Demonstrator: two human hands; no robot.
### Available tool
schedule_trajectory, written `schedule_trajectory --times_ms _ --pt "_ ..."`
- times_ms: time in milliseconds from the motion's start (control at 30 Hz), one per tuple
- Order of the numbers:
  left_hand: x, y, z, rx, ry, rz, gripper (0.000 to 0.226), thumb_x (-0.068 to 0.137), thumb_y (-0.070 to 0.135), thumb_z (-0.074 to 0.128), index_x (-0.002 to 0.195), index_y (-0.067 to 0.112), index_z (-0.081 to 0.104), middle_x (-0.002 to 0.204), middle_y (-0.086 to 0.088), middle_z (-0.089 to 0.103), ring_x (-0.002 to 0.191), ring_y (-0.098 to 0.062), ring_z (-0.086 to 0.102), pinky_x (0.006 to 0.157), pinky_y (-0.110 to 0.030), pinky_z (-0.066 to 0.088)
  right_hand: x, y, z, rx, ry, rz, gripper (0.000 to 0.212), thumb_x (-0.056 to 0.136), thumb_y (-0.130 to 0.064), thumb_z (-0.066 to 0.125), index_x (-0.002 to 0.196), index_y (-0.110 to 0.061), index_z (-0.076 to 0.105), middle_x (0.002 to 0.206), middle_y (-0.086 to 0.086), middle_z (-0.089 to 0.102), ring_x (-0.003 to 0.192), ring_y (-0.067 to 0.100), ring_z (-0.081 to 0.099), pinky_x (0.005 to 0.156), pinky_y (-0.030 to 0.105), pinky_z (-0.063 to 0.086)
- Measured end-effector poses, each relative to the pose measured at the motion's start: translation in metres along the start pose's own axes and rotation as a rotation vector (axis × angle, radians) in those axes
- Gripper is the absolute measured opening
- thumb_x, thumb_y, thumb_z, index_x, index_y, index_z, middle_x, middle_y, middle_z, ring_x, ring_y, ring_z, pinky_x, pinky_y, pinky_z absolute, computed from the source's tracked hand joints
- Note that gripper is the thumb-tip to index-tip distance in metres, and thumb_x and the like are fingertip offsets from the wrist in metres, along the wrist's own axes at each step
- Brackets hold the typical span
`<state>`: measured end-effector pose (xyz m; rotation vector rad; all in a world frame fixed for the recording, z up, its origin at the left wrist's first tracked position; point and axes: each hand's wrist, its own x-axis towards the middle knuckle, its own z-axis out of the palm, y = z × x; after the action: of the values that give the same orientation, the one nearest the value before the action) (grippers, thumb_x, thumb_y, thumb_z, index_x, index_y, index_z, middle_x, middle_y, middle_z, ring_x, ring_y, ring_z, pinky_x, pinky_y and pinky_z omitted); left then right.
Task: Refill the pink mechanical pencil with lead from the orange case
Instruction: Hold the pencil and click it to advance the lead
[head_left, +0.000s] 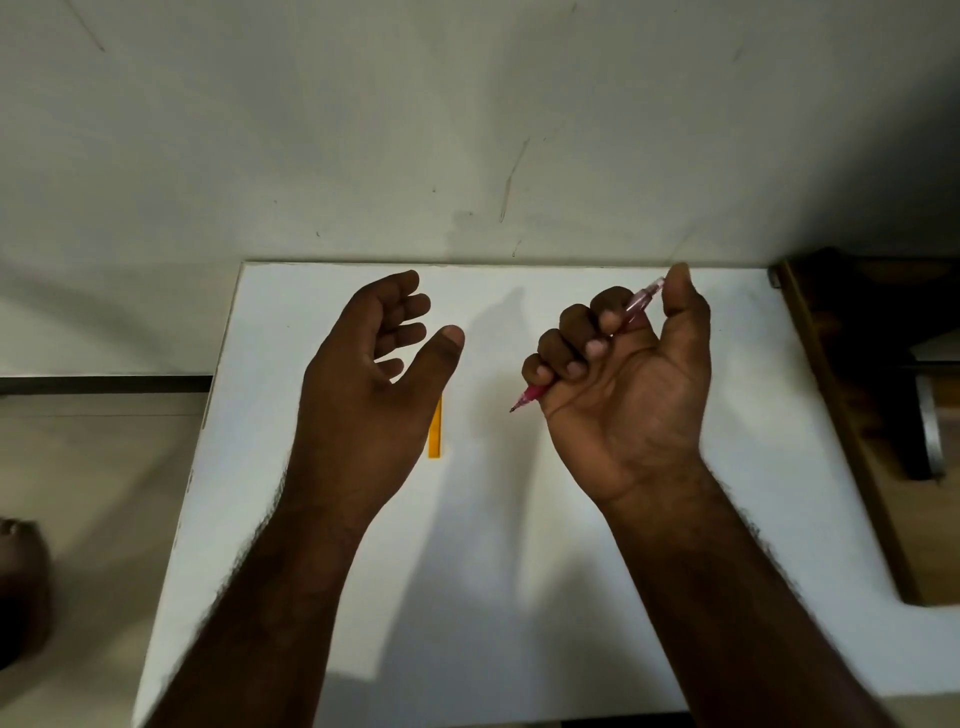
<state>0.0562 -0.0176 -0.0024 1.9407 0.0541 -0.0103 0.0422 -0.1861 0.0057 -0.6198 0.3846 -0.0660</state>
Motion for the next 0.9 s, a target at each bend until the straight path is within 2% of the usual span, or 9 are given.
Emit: schedule_trajectory --times_ms 100,267,367,500,633,767,900 --pt "-0.0001 0.0005 0.0000 -0.006 0.003 -0.003 0.043 0.086 0.042 0.068 0.127 0.040 0.057 0.117 0.027 0.066 0.102 0.017 0.058 0.075 0.004 0.039 0.0002 -0.0005 0.0004 -0.020 -0.005 -0.012 0.046 0.096 -0.048 0.040 0.063 -0.017 0.039 0.057 0.000 0.029 0.056 0.019 0.018 0.058 0.034 0.025" --pt "0.0008 -0.0001 0.0005 -0.010 0.000 -0.003 0.045 0.085 0.044 0.067 0.128 0.039 0.057 0.118 0.027 0.066 0.103 0.014 0.060 0.075 0.003 0.040 -0.0008 -0.0015 0.0020 -0.034 -0.027 0.015 0.048 0.096 -0.051 0.039 0.064 -0.016 0.039 0.058 0.000 0.028 0.060 0.020 0.016 0.060 0.036 0.022" --pt "0.0011 -0.0001 -0.0001 -0.004 -0.004 -0.008 0.044 0.087 0.041 0.068 0.129 0.039 0.057 0.119 0.027 0.066 0.104 0.014 0.060 0.075 0.003 0.041 -0.0009 -0.0014 0.0027 -0.067 -0.051 0.006 0.045 0.096 -0.045 0.038 0.062 -0.015 0.036 0.056 0.000 0.028 0.058 0.020 0.015 0.061 0.038 0.019" --pt "0.0011 -0.0005 0.0003 0.002 0.000 -0.005 0.043 0.088 0.040 0.069 0.130 0.039 0.057 0.118 0.027 0.066 0.104 0.016 0.059 0.075 0.004 0.040 -0.0012 -0.0008 0.0040 -0.084 -0.071 0.030 0.048 0.095 -0.051 0.039 0.063 -0.016 0.040 0.056 0.000 0.029 0.060 0.020 0.015 0.059 0.036 0.023" --pt "0.0008 -0.0001 0.0005 -0.006 -0.003 -0.006 0.042 0.088 0.040 0.069 0.129 0.040 0.057 0.118 0.028 0.066 0.103 0.017 0.059 0.075 0.004 0.040 -0.0004 -0.0006 0.0026 -0.108 -0.092 0.018 0.045 0.095 -0.045 0.037 0.061 -0.015 0.040 0.054 0.000 0.030 0.058 0.021 0.014 0.058 0.036 0.023" --pt "0.0008 -0.0004 0.0004 -0.008 -0.002 -0.004 0.045 0.085 0.045 0.067 0.128 0.041 0.057 0.118 0.028 0.066 0.104 0.017 0.059 0.074 0.004 0.041 -0.0008 -0.0005 0.0028 -0.087 -0.115 0.032 0.044 0.090 -0.049 0.043 0.063 -0.015 0.043 0.055 -0.001 0.032 0.059 0.020 0.017 0.059 0.036 0.025" --pt "0.0010 -0.0009 0.0001 0.004 -0.004 0.005 0.044 0.087 0.043 0.068 0.130 0.041 0.056 0.119 0.028 0.065 0.105 0.018 0.058 0.075 0.004 0.040 0.0004 -0.0009 0.0021 -0.139 -0.096 0.000 0.047 0.097 -0.042 0.035 0.059 -0.016 0.043 0.053 -0.001 0.032 0.054 0.018 0.020 0.057 0.035 0.025"
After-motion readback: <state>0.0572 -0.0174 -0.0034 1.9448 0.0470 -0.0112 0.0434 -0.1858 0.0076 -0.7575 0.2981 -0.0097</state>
